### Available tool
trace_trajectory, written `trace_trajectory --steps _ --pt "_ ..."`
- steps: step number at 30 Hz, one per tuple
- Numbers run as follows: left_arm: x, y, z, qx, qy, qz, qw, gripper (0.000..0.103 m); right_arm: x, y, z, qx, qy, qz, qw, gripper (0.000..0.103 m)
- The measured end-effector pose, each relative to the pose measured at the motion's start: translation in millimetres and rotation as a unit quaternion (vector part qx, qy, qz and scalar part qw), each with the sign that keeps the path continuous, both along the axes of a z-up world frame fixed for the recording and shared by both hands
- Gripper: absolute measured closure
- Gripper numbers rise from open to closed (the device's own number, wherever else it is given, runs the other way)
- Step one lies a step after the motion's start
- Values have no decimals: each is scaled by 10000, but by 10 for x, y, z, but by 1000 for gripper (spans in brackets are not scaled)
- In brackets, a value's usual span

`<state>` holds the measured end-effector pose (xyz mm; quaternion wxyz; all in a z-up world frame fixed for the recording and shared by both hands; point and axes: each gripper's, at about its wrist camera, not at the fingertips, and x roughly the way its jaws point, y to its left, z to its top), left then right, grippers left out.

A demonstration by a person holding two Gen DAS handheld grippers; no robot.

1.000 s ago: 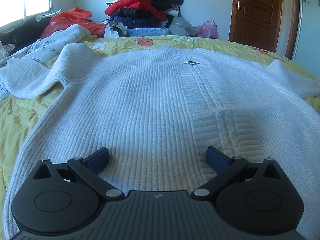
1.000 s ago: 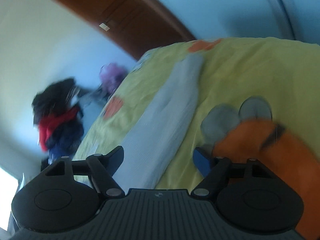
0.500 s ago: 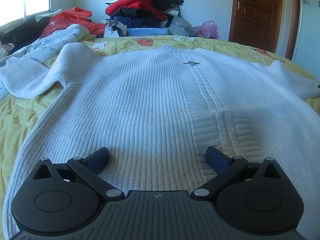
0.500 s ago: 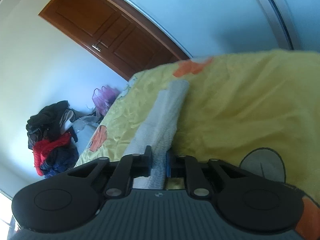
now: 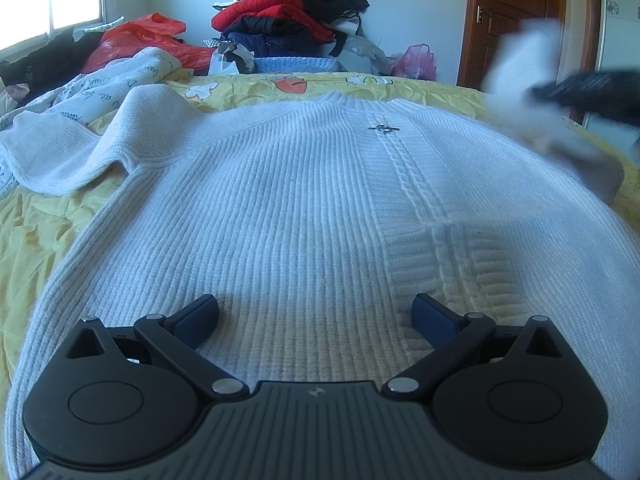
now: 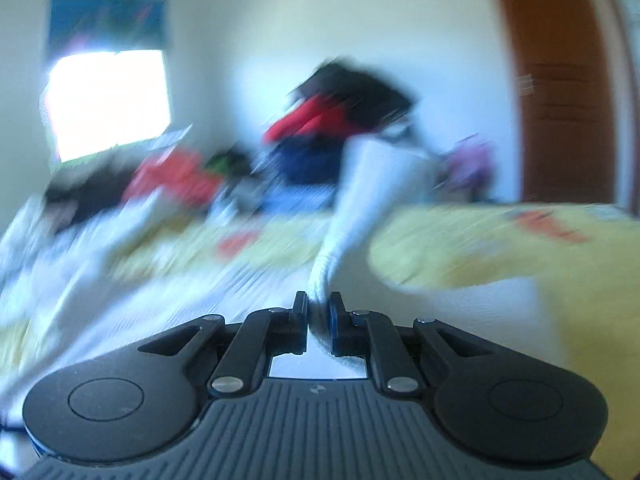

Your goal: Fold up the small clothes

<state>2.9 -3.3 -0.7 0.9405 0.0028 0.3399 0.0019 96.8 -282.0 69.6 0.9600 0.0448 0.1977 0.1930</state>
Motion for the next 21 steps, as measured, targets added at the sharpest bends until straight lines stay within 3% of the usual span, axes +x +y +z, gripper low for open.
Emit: trace_trajectory --steps 2,4,7,8,10,14,18,21 --pt "1 -2 0 -4 -1 0 10000 0 7 402 -201 -314 282 273 9987 86" --pt "1 1 0 -9 -2 0 10000 0 -50 621 -371 -629 526 372 9959 71" --pt "-6 7 2 -68 -26 -3 10000 0 -275 649 -391 -559 604 285 9962 60" --pt "-9 15 3 -133 -48 -2 9999 0 -332 558 -328 -287 511 192 9981 53" --pt "-54 89 22 -397 -138 9 9991 0 -482 238 -351 526 532 161 9971 47" --pt "-53 247 126 -1159 -257 228 9927 0 -500 -274 -553 1853 1043 -110 9771 47" --pt "141 315 384 -2214 -430 572 9725 0 -436 -522 -706 2769 1245 -124 9527 45" --pt "485 262 491 -3204 -174 317 9466 0 -330 -611 -814 3244 1518 -40 9336 44"
